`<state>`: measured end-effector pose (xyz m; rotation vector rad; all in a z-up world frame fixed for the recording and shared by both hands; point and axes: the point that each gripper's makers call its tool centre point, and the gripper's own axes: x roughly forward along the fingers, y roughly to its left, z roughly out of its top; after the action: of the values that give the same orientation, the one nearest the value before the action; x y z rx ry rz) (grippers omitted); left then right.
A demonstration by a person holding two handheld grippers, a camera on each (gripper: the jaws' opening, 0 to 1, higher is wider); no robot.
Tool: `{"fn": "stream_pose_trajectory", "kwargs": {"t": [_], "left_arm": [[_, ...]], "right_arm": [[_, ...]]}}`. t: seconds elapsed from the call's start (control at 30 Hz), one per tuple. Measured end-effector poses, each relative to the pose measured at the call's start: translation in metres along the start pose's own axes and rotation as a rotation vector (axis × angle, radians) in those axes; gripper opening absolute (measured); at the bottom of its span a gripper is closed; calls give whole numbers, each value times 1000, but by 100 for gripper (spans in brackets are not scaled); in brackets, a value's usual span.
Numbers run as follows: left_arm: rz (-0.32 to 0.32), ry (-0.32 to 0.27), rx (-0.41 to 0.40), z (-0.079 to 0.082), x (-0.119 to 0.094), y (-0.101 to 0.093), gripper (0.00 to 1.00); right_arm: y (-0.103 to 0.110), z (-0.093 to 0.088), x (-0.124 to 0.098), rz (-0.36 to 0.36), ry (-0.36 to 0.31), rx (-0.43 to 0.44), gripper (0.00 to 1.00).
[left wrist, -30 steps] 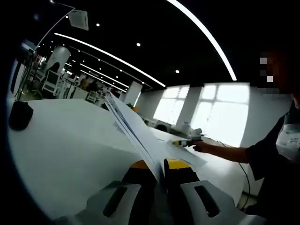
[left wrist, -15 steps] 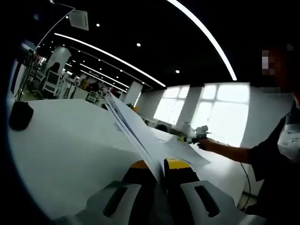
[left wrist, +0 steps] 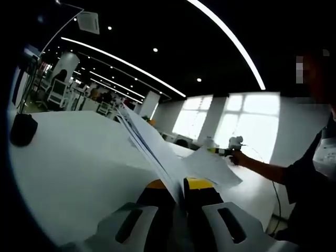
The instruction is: Organize the stack of printing papers by aligning and flattening the scattered papers on the table
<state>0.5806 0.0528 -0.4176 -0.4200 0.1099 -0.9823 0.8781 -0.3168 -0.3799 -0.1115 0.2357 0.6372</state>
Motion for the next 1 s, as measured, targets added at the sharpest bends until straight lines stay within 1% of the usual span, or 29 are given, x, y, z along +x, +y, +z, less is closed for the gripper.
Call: {"fn": "stream_pose_trajectory", "kwargs": {"t": [0.23, 0.27, 0.37, 0.5, 0.67, 0.77, 0.83, 0.97, 1.0], "left_arm": [[2, 2, 0, 0, 0, 0, 11], [2, 3, 2, -2, 3, -4, 11], [6, 2, 2, -2, 2, -5, 11], [9, 0, 2, -1, 0, -4, 11], [17, -6, -1, 1, -2, -1, 12], [20, -4, -2, 1, -3, 0, 12], [19, -5, -3, 3, -4, 5, 12], [22, -5, -4, 4, -6, 10, 13], [21, -4, -4, 4, -5, 10, 13]], "right_arm": [[19, 27, -20, 25, -46, -34, 0], [23, 30, -22, 29, -50, -43, 0], [29, 39, -28, 39, -65, -59, 0], [40, 49, -35, 52, -79, -78, 0], [52, 59, -44, 66, -92, -82, 0], [62, 66, -50, 75, -101, -93, 0], [70, 71, -54, 77, -101, -104, 0], [88, 84, -63, 95, -116, -123, 0], [96, 90, -66, 108, -129, -130, 0]]}}
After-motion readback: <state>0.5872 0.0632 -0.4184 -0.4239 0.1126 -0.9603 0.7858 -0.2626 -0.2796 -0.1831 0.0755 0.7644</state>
